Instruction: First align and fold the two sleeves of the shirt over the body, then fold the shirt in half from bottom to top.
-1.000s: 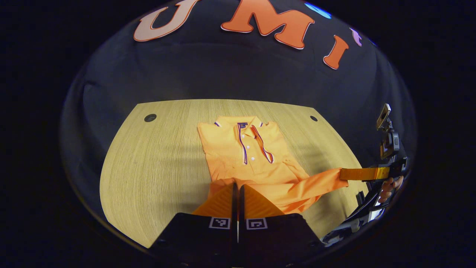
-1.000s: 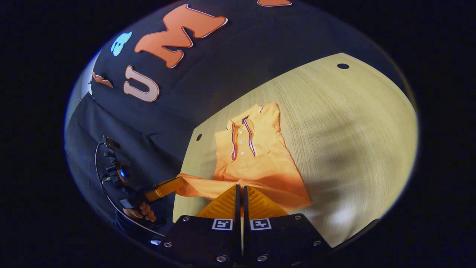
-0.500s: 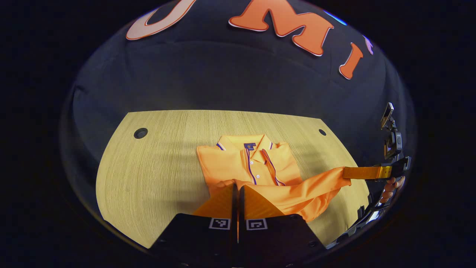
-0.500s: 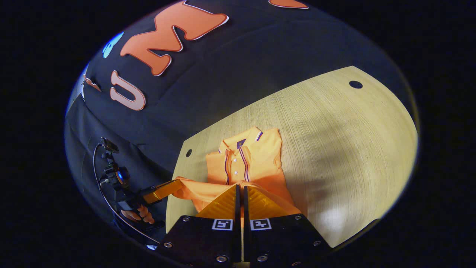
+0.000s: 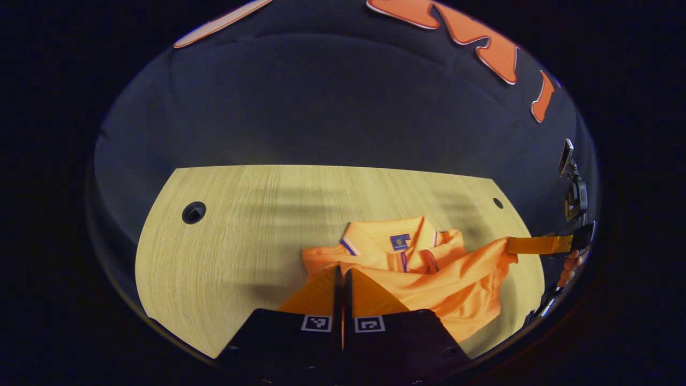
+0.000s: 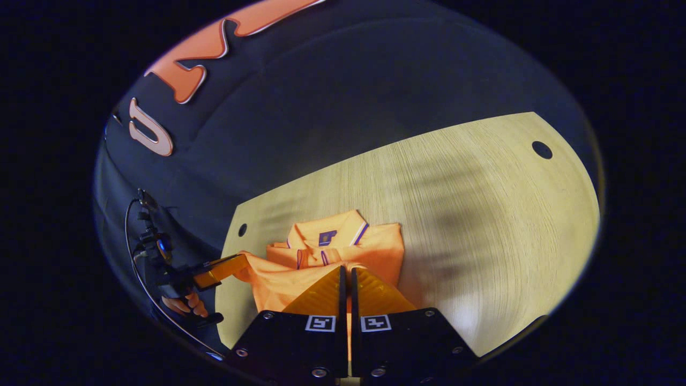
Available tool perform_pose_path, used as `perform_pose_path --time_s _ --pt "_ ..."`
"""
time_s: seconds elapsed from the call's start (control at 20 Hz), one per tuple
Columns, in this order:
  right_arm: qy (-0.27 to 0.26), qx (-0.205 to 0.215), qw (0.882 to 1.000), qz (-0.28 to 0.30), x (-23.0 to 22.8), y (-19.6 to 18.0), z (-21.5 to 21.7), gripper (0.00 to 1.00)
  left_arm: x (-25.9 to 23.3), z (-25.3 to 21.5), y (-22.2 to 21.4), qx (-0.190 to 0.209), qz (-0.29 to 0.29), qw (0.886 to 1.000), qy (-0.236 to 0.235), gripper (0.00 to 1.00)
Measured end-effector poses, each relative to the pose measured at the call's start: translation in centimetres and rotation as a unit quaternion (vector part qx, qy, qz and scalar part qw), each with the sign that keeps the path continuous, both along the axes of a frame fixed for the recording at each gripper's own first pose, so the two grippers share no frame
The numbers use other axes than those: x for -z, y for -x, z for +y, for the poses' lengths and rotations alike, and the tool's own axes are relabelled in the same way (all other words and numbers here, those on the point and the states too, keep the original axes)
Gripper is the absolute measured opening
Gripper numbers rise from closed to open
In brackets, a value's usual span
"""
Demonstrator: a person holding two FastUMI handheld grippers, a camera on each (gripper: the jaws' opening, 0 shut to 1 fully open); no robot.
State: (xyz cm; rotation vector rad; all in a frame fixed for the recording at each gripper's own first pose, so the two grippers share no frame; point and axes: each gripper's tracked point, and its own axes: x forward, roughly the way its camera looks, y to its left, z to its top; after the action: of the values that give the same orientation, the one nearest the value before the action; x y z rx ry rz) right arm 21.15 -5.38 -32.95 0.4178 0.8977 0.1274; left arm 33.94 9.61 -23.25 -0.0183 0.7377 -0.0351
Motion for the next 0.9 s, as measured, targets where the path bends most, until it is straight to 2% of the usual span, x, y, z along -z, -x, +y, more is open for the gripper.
perform_pose_path --time_s 0.15,0.2,0.25,0.3,0.35,0.4,0.5,0.55,0.7,0.9 --pt "0.022 0.03 0.999 0.013 0.8 -1.2 -1.9 0.04 1.2 1.2 -0.8 -0.028 0.01 1.0 0.007 0.03" --pt "0.02 0.045 0.999 0.011 0.6 -1.6 -2.4 0.04 1.3 2.1 -1.1 -0.038 0.007 0.999 -0.006 0.07" --pt "0.009 0.062 0.998 0.0 -0.3 -2.0 -2.9 0.04 1.0 3.0 -1.1 -0.048 0.006 0.999 -0.024 0.16" --pt "0.0 0.071 0.997 -0.008 -0.5 -2.7 -2.9 0.1 0.4 2.9 -0.7 -0.052 0.001 0.998 -0.022 0.44" --pt "-0.004 0.073 0.997 -0.032 -2.2 -2.9 -3.0 0.4 -0.3 3.0 -0.1 -0.055 -0.004 0.998 -0.018 0.72" --pt "0.001 0.07 0.996 -0.046 -2.8 -2.8 -2.8 0.49 -1.3 2.8 0.3 -0.056 -0.01 0.998 -0.013 1.0" --pt "0.027 0.062 0.996 -0.066 -4.6 -1.4 -2.7 0.8 -3.8 2.6 1.2 -0.065 -0.045 0.997 -0.022 1.0" --pt "0.047 0.058 0.993 -0.087 -5.6 -0.6 -2.9 0.9 -5.3 2.2 2.0 -0.063 -0.068 0.995 -0.027 0.99" --pt "0.076 0.041 0.988 -0.126 -8.8 2.5 -2.4 0.97 -9.9 -0.2 5.5 -0.053 -0.122 0.991 -0.027 0.99" --pt "0.096 0.041 0.978 -0.182 -12.9 6.0 -1.9 0.98 -14.4 -2.0 9.9 -0.052 -0.177 0.982 -0.029 0.99"
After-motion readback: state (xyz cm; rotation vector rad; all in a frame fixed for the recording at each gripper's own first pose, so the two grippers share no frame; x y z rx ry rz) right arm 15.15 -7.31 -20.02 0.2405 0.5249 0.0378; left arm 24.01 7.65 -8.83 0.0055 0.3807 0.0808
